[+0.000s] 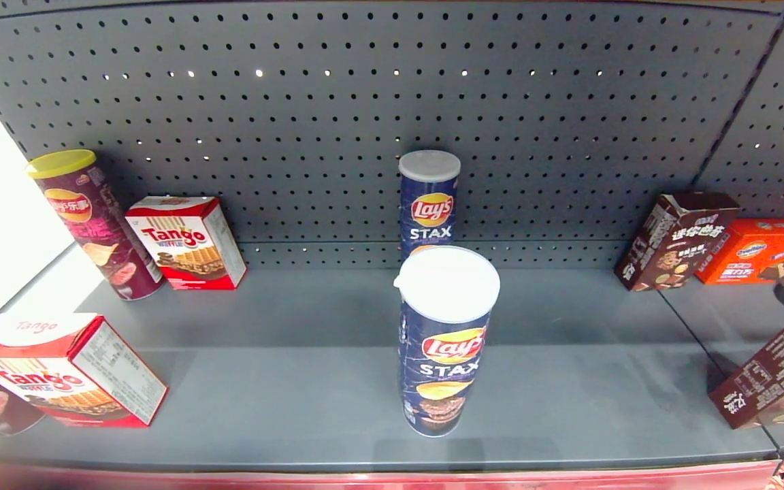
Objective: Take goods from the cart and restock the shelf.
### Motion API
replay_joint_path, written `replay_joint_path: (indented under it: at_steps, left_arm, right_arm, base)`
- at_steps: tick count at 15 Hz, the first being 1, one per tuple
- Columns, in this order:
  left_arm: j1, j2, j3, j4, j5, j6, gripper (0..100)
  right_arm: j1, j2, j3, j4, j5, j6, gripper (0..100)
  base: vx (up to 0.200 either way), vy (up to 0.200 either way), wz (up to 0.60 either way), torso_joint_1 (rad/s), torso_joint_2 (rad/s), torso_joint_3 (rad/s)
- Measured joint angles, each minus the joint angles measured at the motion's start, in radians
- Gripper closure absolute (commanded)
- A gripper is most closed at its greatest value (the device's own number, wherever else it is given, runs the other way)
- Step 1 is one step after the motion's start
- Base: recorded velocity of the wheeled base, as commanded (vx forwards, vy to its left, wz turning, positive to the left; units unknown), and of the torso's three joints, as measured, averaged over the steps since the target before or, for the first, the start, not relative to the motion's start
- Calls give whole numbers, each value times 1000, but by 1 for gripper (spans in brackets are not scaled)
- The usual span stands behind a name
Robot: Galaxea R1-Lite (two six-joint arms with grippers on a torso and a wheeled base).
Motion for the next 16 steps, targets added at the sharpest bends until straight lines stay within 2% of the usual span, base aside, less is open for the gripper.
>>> replay_joint_path:
  at_steps: [2, 3, 6, 8, 10, 11, 14, 16]
  left_arm:
    - [0, 0, 0, 1, 0, 0, 0]
    - [0, 0, 0, 0, 0, 0, 0]
    - [0, 0, 0, 0, -1, 3, 0]
    - [0, 0, 0, 0, -1, 5, 0]
    - [0, 0, 0, 0, 0, 7, 0]
    - [0, 0, 0, 0, 0, 7, 0]
    - [0, 0, 0, 0, 1, 7, 0]
    - [0, 0, 0, 0, 1, 8, 0]
  right_arm:
    - [-15, -191, 108, 93, -18, -3, 0]
    - [-19, -294, 147, 184, -20, -4, 0]
    - [-26, -557, 211, 404, -13, 6, 0]
    - [-29, -650, 267, 422, -6, 27, 0]
    - [-30, -695, 373, 358, -5, 33, 0]
    - [-30, -704, 410, 371, -9, 36, 0]
    - [-65, -721, 441, 389, -101, 152, 0]
    - [-88, -724, 444, 398, -119, 151, 0]
  base:
    - [0, 0, 0, 0, 0, 0]
    - [0, 0, 0, 0, 0, 0]
    - [0, 0, 0, 0, 0, 0]
    - [0, 0, 0, 0, 0, 0]
    - [0, 0, 0, 0, 0, 0]
    - [0, 0, 0, 0, 0, 0]
    - [0, 0, 0, 0, 0, 0]
    - [0, 0, 0, 0, 0, 0]
